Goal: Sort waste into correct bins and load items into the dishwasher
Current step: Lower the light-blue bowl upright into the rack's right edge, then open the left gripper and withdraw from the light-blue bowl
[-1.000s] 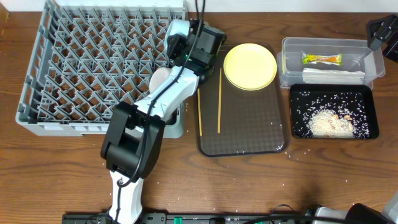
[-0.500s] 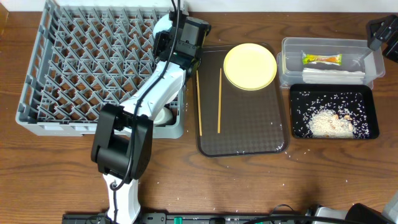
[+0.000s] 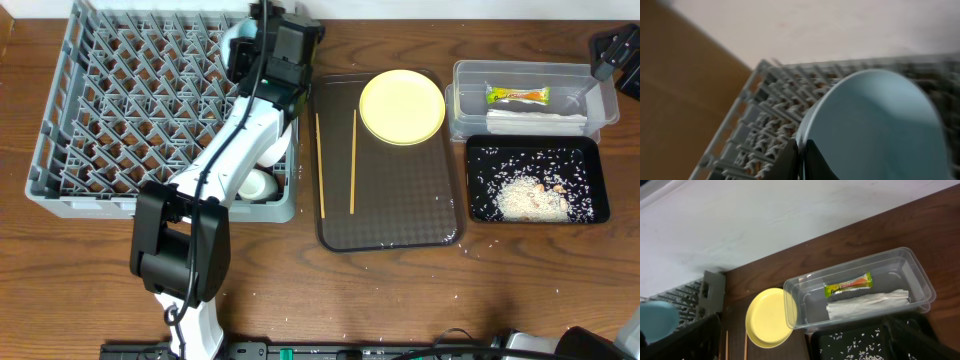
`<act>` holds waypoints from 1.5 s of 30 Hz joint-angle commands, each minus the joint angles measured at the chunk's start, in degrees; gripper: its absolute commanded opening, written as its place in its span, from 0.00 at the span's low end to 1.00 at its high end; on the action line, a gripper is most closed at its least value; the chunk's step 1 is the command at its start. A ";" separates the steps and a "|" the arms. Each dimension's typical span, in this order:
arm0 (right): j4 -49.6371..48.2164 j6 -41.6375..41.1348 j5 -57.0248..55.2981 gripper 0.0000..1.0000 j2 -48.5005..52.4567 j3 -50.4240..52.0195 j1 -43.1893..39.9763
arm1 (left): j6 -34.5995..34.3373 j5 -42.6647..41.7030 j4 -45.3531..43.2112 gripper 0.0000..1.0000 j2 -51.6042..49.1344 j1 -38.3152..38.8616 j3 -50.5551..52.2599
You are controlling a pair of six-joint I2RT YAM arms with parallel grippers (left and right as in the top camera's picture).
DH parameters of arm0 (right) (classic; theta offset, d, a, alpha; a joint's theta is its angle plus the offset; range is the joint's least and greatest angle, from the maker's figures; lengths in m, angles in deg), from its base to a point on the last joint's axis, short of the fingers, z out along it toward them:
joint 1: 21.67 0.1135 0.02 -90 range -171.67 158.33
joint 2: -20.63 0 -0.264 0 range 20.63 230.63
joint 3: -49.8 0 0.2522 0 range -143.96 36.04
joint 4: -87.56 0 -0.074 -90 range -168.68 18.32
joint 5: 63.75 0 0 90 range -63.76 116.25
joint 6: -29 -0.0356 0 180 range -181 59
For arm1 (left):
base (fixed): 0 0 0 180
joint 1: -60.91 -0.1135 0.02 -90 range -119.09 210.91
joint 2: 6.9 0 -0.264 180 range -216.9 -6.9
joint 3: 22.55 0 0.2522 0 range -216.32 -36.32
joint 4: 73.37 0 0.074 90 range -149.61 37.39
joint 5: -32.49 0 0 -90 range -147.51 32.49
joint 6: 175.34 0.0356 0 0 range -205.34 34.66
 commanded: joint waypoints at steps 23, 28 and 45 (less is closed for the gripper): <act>0.11 -0.59 0.39 0.99 0.11 -0.04 -0.59 | -11.67 20.57 -2.47 0.07 -7.96 -1.33 0.72; 0.11 -0.59 0.39 0.99 0.11 -0.04 -0.59 | -9.35 20.11 -3.21 0.07 -7.96 -0.26 0.94; 0.11 -0.59 0.39 0.99 0.11 -0.04 -0.59 | -3.02 20.13 -2.95 0.07 -11.28 1.09 1.31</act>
